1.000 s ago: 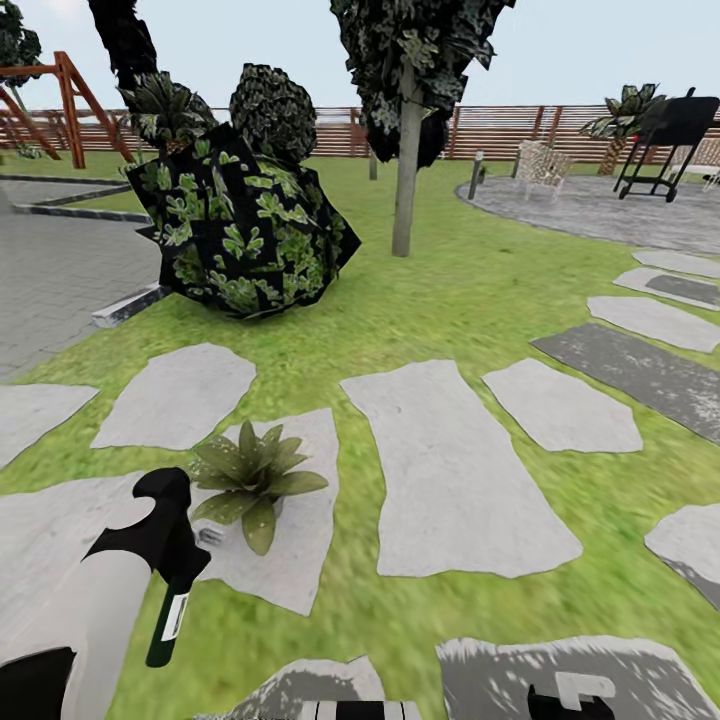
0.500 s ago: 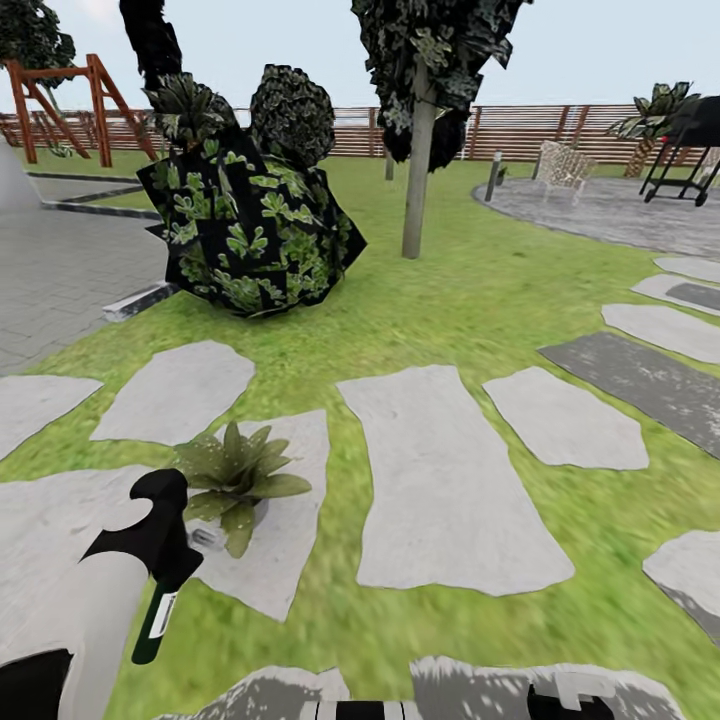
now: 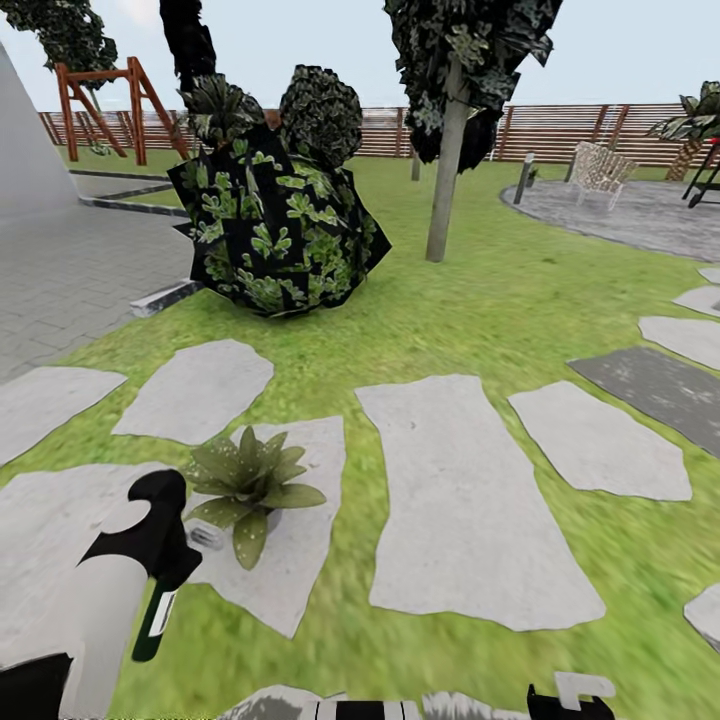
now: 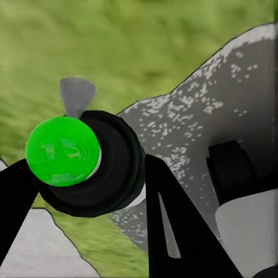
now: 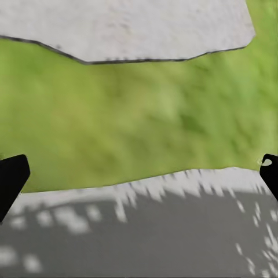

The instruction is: Pick up the pesticide atomizer in the garden and spray insectifuge to fully cover both potted plants in the garden.

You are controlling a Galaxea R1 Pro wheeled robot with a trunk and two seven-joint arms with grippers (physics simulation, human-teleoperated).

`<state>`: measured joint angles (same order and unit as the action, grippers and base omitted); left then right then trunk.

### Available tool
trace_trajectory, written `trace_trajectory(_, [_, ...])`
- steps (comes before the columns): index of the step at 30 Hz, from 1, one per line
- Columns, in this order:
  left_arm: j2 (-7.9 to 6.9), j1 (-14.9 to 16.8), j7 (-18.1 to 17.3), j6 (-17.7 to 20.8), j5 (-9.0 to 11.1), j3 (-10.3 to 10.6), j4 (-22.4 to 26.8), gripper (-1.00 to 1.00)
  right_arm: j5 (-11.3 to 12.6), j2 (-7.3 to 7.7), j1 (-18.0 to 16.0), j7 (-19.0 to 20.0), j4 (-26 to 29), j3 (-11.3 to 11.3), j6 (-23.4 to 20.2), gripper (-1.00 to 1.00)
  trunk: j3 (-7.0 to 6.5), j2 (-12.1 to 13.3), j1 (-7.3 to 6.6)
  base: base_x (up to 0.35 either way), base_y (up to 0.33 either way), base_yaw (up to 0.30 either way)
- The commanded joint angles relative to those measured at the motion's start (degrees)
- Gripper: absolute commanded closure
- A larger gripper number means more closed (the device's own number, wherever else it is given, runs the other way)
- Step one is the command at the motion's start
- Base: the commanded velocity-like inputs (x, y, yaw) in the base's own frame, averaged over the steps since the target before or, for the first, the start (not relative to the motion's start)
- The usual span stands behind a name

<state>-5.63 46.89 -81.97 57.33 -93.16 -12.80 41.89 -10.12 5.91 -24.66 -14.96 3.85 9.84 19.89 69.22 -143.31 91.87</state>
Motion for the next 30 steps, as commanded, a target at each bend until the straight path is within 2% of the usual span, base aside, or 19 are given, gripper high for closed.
trace_trajectory(1, [0.21,0.3,-0.6,0.6,-0.5,-0.1,0.1,1.0,-0.6,-0.01,0.0,-0.2,-0.1,0.4,0.2,-1.0,0.05,0.0,-0.01,0.0,0.0,0.185])
trace_trajectory(9, [0.52,0.8,-0.9,0.7,-0.5,0.4,0.1,1.0,-0.6,-0.02,0.0,-0.1,-0.1,0.4,0.2,-1.0,0.05,0.0,-0.01,0.0,0.0,0.264])
trace_trajectory(14, [1.22,2.5,-1.1,0.7,-0.4,0.3,0.1,1.0,-0.6,0.04,0.0,-0.1,0.0,0.5,0.2,-1.0,0.05,0.0,-0.01,0.136,-0.068,0.242])
trace_trajectory(23, [1.32,4.2,-1.2,0.6,-1.0,0.5,0.1,1.0,-0.7,0.15,0.0,-0.1,-0.1,0.5,0.2,-1.0,0.05,0.0,-0.01,0.14,-0.247,0.019])
trace_trajectory(30, [1.39,4.3,-1.3,0.6,-1.0,0.5,0.0,1.0,-0.6,0.07,0.0,-0.1,-0.1,0.5,0.2,-1.0,0.05,0.0,-0.01,0.179,-0.272,0.0])
